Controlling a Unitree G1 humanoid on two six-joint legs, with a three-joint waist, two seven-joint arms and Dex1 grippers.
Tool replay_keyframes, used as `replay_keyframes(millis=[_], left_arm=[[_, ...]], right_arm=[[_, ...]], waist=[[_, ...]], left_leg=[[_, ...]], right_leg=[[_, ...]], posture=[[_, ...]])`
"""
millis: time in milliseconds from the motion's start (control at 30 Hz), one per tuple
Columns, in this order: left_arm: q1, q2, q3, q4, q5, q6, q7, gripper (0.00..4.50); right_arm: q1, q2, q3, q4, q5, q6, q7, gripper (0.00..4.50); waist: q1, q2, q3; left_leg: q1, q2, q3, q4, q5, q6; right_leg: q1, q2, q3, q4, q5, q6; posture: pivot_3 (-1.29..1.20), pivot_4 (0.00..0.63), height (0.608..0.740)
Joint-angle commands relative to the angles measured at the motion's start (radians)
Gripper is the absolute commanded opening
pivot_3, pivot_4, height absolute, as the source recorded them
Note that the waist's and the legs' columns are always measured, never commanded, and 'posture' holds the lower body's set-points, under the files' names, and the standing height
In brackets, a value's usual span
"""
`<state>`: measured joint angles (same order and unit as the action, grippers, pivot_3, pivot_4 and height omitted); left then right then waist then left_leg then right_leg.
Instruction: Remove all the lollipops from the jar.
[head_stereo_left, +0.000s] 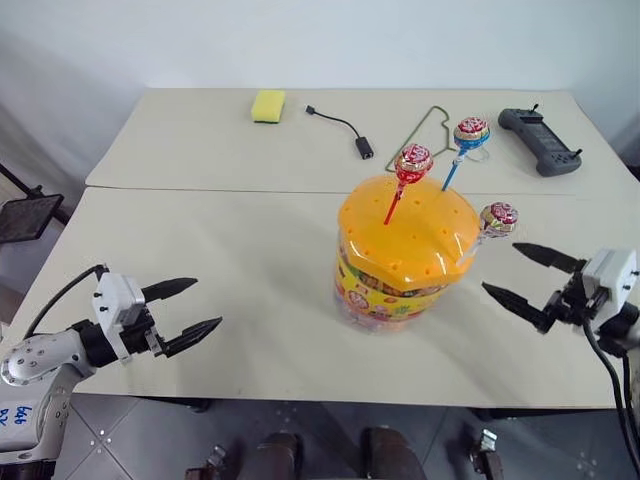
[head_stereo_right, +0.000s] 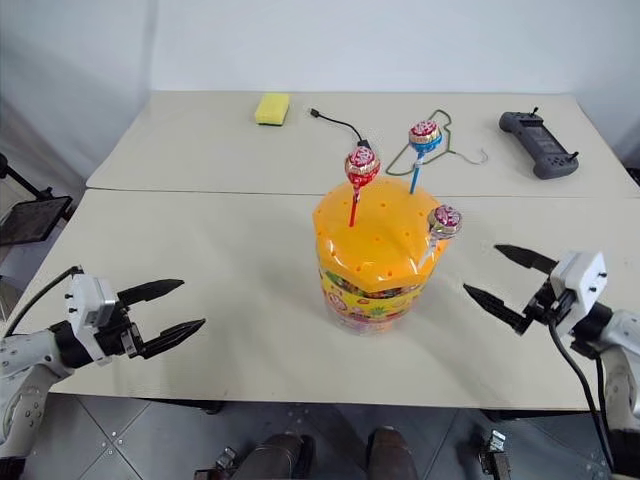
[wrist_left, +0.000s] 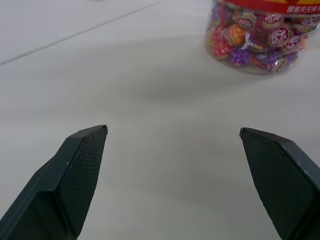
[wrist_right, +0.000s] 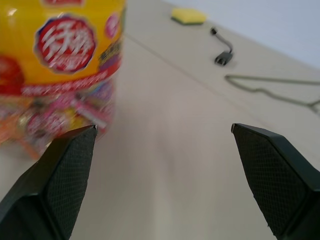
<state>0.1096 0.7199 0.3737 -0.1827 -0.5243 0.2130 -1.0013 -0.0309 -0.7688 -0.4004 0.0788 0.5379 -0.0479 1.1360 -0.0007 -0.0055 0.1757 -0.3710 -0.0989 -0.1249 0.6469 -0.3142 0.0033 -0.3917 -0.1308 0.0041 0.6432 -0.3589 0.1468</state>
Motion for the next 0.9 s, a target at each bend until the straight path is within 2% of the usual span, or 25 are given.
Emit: replay_keyframes(millis=[33,67,167,367,533,633,733,800,833,900], left_arm=[[-0.014,0.022,-0.008,0.018,0.014,-0.032,-0.032,4.49],[-0.021,0.026,-0.014,0.026,0.015,-0.035,-0.043,4.49],[-0.127,0.061,-0.030,0.017,-0.097,0.091,-0.099,4.49],[-0.461,0.079,-0.112,0.133,-0.267,0.335,-0.214,4.49],[-0.745,0.047,-0.208,0.259,-0.314,0.466,-0.323,4.49],[-0.858,0.021,-0.255,0.324,-0.307,0.497,-0.388,4.49],[-0.956,-0.048,-0.282,0.387,-0.283,0.481,-0.391,4.49],[-1.083,-0.145,-0.345,0.424,-0.288,0.505,-0.426,4.49],[-1.129,-0.196,-0.382,0.433,-0.270,0.482,-0.445,4.49],[-1.177,-0.264,-0.422,0.450,-0.246,0.464,-0.468,4.49]], right_arm=[[0.017,0.000,-0.051,-0.052,0.037,-0.011,0.005,4.50],[0.023,0.002,-0.058,-0.062,0.048,-0.006,0.004,4.50],[0.095,0.015,-0.143,-0.180,0.158,0.068,-0.031,4.50],[0.307,0.112,-0.342,-0.476,0.389,0.151,-0.114,4.50],[0.425,0.220,-0.452,-0.740,0.610,0.168,-0.275,4.50],[0.456,0.256,-0.473,-0.838,0.690,0.154,-0.357,4.50],[0.512,0.253,-0.482,-0.898,0.780,0.176,-0.377,4.50],[0.548,0.274,-0.488,-0.971,0.808,0.148,-0.358,4.50],[0.598,0.270,-0.486,-1.014,0.877,0.166,-0.353,4.50],[0.646,0.268,-0.451,-1.071,0.892,0.179,-0.316,4.50]], waist=[[-0.002,0.000,0.000],[-0.001,0.000,0.000],[0.007,0.000,0.000],[0.030,0.000,0.000],[0.018,-0.001,0.000],[0.004,-0.001,0.000],[0.002,-0.001,0.000],[0.003,-0.002,0.001],[0.013,-0.003,0.002],[0.023,-0.004,0.002]], left_leg=[[0.000,0.000,0.001,0.000,0.000,0.000],[0.000,0.000,0.002,0.001,0.000,0.000],[0.000,0.001,0.002,0.002,0.000,0.000],[0.000,0.001,-0.002,0.002,-0.001,-0.001],[0.000,0.002,0.000,0.003,-0.002,-0.001],[0.001,0.004,0.002,0.003,-0.002,-0.001],[0.001,0.004,0.002,0.004,-0.002,-0.001],[0.001,0.005,0.002,0.004,-0.002,-0.001],[0.000,0.005,0.002,0.005,-0.002,-0.001],[-0.003,0.005,0.000,0.008,-0.002,-0.001]], right_leg=[[0.000,0.000,0.000,0.000,0.000,0.000],[0.000,0.000,0.000,0.000,0.000,0.000],[0.000,0.001,0.000,0.000,0.000,0.000],[0.001,0.001,-0.001,0.001,0.000,0.000],[0.000,0.003,-0.002,0.002,0.000,0.000],[0.001,0.008,-0.001,0.002,0.000,0.000],[0.001,0.010,0.000,0.003,0.000,0.000],[0.001,0.011,0.001,0.003,0.000,0.000],[0.001,0.012,0.001,0.003,0.000,0.000],[0.001,0.014,0.001,0.004,0.001,0.002]], posture=[[0.00,0.150,0.740],[0.00,0.150,0.740],[0.00,0.150,0.740],[0.00,0.150,0.740],[0.00,0.150,0.740],[0.00,0.150,0.740],[0.00,0.150,0.740],[0.00,0.150,0.740],[0.00,0.150,0.740],[0.00,0.150,0.740]])
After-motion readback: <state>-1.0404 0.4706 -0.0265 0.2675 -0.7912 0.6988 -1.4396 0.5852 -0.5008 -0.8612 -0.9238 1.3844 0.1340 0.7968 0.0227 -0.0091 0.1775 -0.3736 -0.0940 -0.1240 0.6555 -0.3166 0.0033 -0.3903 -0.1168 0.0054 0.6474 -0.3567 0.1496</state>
